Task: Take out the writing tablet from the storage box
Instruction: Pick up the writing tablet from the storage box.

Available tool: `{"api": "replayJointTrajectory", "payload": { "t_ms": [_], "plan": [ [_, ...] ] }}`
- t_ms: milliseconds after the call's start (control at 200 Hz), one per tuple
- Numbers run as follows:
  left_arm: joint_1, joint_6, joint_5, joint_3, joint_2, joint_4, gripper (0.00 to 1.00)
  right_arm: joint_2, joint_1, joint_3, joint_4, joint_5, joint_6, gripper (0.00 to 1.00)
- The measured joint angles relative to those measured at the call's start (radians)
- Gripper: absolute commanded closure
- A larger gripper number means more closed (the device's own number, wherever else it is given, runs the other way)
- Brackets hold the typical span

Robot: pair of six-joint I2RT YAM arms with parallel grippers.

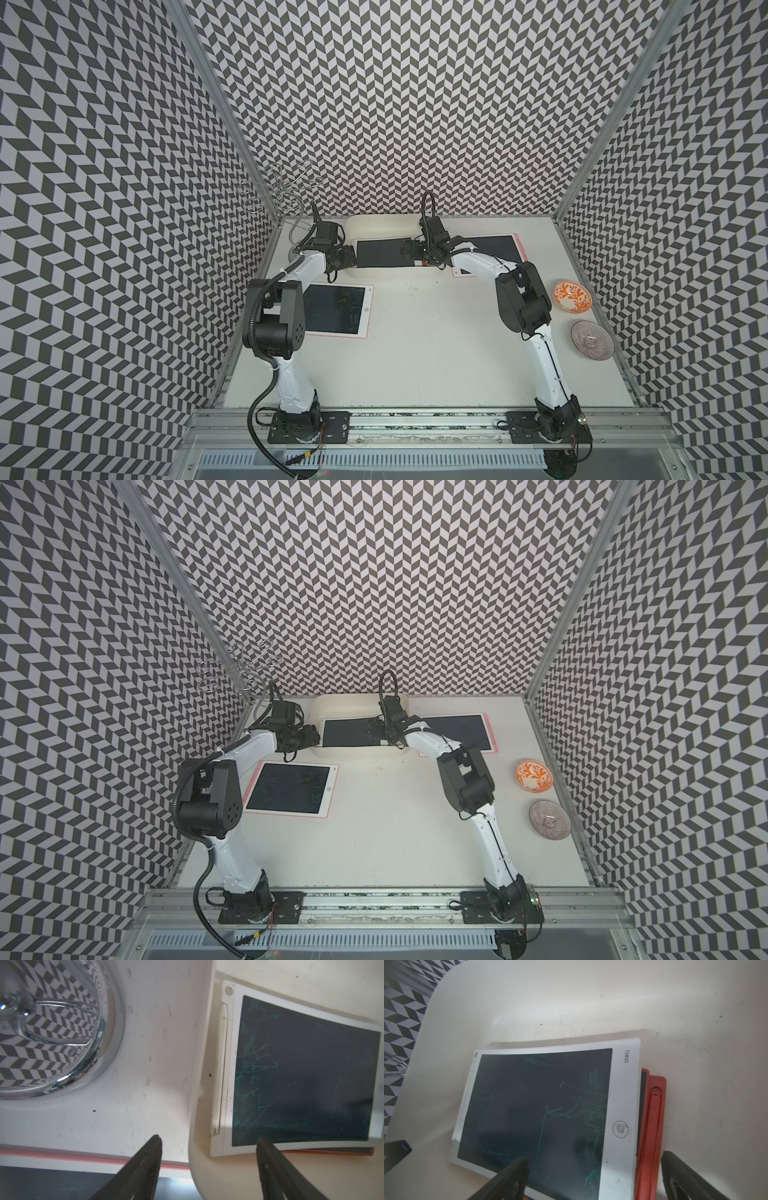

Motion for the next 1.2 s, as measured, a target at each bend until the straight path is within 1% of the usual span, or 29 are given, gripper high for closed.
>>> {"api": "replayJointTrajectory", "payload": {
  "t_ms": [115,180,250,381,441,516,721,781,851,1032,1057,1197],
  "plan": [
    [0.000,0.001,-0.006,0.001,0.001,0.000,0.37,0.003,-0.003,0.000,0.003,-0.006,0.000,0.01],
    [0.000,0.002,-0.010,0.002,0.001,0.000,0.41,0.005,-0.004,0.000,0.005,-0.009,0.000,0.01],
    [0.000,0.002,-0.012,0.002,0.001,0.000,0.42,0.005,-0.005,0.000,0.008,-0.012,0.000,0.01],
    [0.000,0.002,-0.018,0.002,0.001,0.000,0.47,0.005,-0.009,0.000,0.013,-0.019,0.001,0.01],
    [0.000,0.002,-0.021,0.002,0.001,0.000,0.52,0.005,-0.009,0.000,0.016,-0.022,0.001,0.02],
    [0.000,0.009,-0.026,0.004,0.002,-0.004,0.56,0.005,-0.010,0.000,0.022,-0.026,0.001,0.02],
    [0.000,0.022,-0.039,0.037,0.010,-0.012,0.73,0.005,-0.014,-0.001,0.023,-0.037,0.001,0.02],
    [0.000,0.024,-0.042,0.042,0.011,-0.014,0.74,0.005,-0.015,-0.002,0.024,-0.038,0.001,0.02],
    [0.000,0.024,-0.045,0.043,0.011,-0.015,0.77,0.005,-0.016,-0.004,0.024,-0.039,0.001,0.02],
    [0.000,0.025,-0.052,0.044,0.014,-0.015,0.80,0.006,-0.019,-0.008,0.027,-0.042,0.001,0.02],
    [0.000,0.025,-0.053,0.044,0.014,-0.015,0.82,0.006,-0.020,-0.008,0.028,-0.042,0.001,0.02],
    [0.000,0.026,-0.056,0.045,0.024,-0.015,0.87,0.010,-0.022,-0.008,0.032,-0.045,0.002,0.02]
  ]
}}
